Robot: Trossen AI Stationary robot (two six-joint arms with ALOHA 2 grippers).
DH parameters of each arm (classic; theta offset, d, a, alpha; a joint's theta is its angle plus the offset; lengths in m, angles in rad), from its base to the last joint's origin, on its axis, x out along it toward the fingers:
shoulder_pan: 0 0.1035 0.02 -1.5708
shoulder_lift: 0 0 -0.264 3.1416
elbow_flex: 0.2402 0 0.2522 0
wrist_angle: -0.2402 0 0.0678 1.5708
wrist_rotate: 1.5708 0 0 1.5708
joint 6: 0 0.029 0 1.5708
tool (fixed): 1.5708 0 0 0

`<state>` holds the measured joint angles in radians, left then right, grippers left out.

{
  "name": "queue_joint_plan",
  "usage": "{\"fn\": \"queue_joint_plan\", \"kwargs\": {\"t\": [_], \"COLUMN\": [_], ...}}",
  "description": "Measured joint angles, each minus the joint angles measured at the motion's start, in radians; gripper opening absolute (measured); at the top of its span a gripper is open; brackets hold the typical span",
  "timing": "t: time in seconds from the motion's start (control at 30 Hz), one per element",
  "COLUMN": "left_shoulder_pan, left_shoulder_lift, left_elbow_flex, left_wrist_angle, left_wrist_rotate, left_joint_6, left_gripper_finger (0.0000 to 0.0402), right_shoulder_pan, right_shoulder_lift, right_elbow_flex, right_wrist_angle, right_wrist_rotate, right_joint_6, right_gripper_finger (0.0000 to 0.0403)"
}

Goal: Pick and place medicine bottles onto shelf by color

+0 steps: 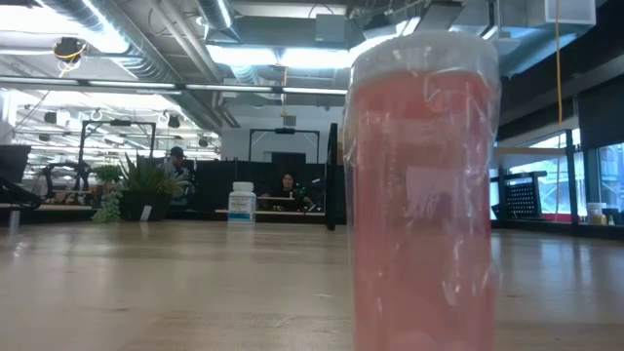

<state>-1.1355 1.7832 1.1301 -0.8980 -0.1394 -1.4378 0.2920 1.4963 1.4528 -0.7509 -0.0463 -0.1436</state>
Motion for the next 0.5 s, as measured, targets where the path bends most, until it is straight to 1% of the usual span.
{"fn": "queue_joint_plan", "kwargs": {"t": [0.3, 0.5], "left_shoulder_pan": [0.000, 0.000], "left_shoulder_lift": [0.000, 0.001], "left_elbow_flex": [0.000, 0.000], "left_wrist_angle": [-0.001, -0.006], "left_wrist_rotate": [0.000, 0.000], "left_joint_6": [0.000, 0.004], "left_gripper_finger": [0.0249, 0.0234], "right_shoulder_pan": [0.000, 0.000], "right_shoulder_lift": [0.000, 0.000], "right_elbow_flex": [0.000, 0.000], "right_wrist_angle": [0.000, 0.000], "right_wrist_rotate": [0.000, 0.000], "right_joint_6": [0.000, 0.000], "right_gripper_finger": [0.0185, 0.0185]}}
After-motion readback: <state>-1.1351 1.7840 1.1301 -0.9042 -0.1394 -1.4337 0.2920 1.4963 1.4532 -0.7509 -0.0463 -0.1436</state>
